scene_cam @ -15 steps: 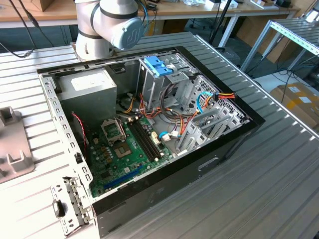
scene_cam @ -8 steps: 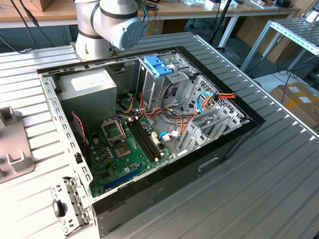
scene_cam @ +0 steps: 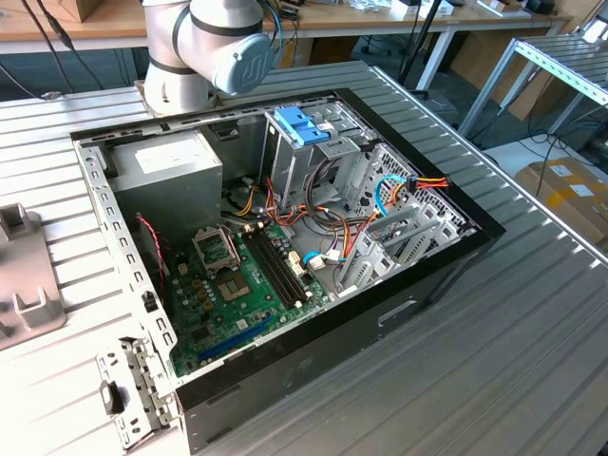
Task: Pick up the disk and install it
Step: 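Pick up the disk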
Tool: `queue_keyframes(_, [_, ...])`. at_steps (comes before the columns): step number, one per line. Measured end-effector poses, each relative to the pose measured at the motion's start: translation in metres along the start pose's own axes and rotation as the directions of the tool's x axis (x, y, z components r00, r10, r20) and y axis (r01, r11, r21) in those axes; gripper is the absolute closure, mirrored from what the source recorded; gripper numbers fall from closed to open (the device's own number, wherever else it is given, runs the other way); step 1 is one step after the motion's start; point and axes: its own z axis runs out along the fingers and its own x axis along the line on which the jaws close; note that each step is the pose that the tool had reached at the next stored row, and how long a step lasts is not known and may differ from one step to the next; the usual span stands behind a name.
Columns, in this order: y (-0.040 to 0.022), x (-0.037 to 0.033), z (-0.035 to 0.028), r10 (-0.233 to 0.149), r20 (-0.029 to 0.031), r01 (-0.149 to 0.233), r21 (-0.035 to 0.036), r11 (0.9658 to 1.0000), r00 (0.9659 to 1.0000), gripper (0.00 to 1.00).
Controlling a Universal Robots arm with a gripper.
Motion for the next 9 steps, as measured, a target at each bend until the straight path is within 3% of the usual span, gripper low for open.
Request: queue_keyframes(9, [-0.0008, 0.0006, -0.0002, 0.000, 0.0000, 0.000, -0.0001, 1.0000, 1.0000, 0.63])
